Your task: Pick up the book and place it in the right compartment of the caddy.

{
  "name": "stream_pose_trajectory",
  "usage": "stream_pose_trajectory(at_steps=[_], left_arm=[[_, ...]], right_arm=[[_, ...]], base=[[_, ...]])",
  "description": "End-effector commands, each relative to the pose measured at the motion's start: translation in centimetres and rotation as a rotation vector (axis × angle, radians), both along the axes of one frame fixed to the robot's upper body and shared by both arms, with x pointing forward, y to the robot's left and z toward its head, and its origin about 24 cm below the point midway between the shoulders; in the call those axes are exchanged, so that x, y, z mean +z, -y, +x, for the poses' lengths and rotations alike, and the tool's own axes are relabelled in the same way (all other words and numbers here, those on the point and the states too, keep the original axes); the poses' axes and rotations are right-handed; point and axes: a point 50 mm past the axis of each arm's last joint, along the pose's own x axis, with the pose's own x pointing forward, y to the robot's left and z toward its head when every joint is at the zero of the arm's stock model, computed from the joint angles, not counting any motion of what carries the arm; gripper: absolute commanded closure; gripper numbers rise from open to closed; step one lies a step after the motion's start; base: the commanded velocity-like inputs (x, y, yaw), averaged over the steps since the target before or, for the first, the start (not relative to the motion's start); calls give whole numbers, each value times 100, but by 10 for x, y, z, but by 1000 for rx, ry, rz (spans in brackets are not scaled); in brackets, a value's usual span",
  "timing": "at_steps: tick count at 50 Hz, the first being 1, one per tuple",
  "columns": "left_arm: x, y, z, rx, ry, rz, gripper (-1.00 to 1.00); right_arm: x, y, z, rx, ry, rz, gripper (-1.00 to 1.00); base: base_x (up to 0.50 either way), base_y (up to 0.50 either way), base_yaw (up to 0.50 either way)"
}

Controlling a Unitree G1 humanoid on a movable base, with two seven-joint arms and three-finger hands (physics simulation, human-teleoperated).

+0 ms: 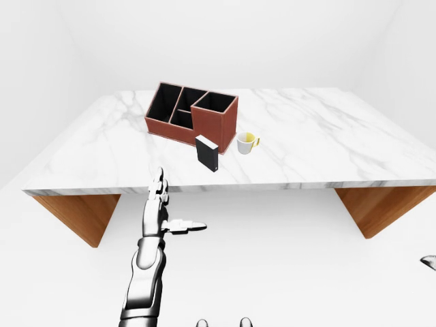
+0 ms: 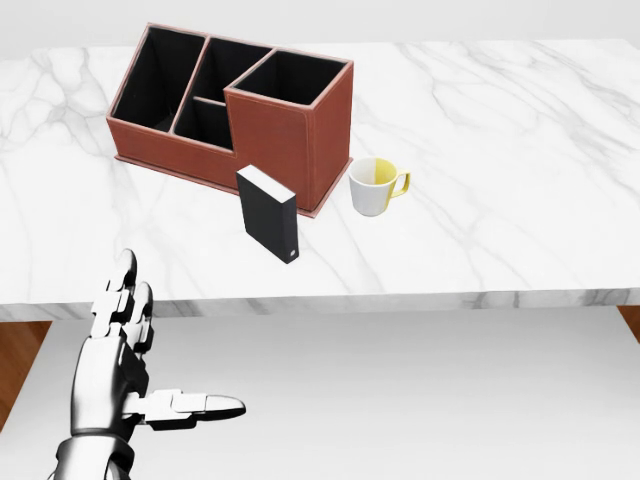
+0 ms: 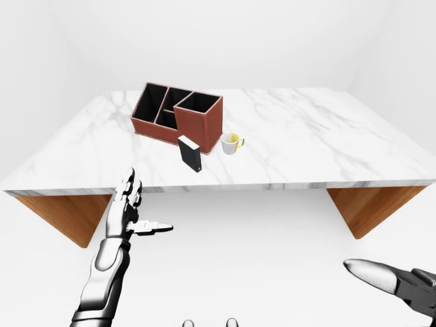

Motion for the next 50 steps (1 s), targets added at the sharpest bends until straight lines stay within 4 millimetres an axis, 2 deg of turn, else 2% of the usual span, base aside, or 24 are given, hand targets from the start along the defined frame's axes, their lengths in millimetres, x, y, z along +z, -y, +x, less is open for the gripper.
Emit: stream_pose_trajectory(at_steps=[1, 5, 11, 23, 27, 40, 50], left_arm=[[2, 0, -1, -6, 4, -7, -100], [2, 1, -1, -7, 3, -3, -100], [1, 0, -1, -6, 2, -1, -100], [2, 0, -1, -3, 6, -5, -100], [-1, 0, 1, -2, -1, -4, -100], [2, 1, -1, -5, 8, 2, -100], [2, 2, -2, -12, 12, 4, -100]], right_arm=[[0, 28, -42, -110, 5, 34, -100], [-12, 43, -56, -140, -20, 95, -100], [-19, 58, -82, -180, -11, 161, -100], [-27, 76, -117, -244, 3, 208, -100], [-36, 83, -129, -266, -4, 235, -100], [-49, 86, -130, -276, -57, 256, -100], [-50, 86, -134, -274, -55, 257, -100]], base=[[0, 0, 0], [0, 0, 0], [0, 0, 0], [0, 0, 0], [0, 0, 0], [0, 0, 0], [0, 0, 0]])
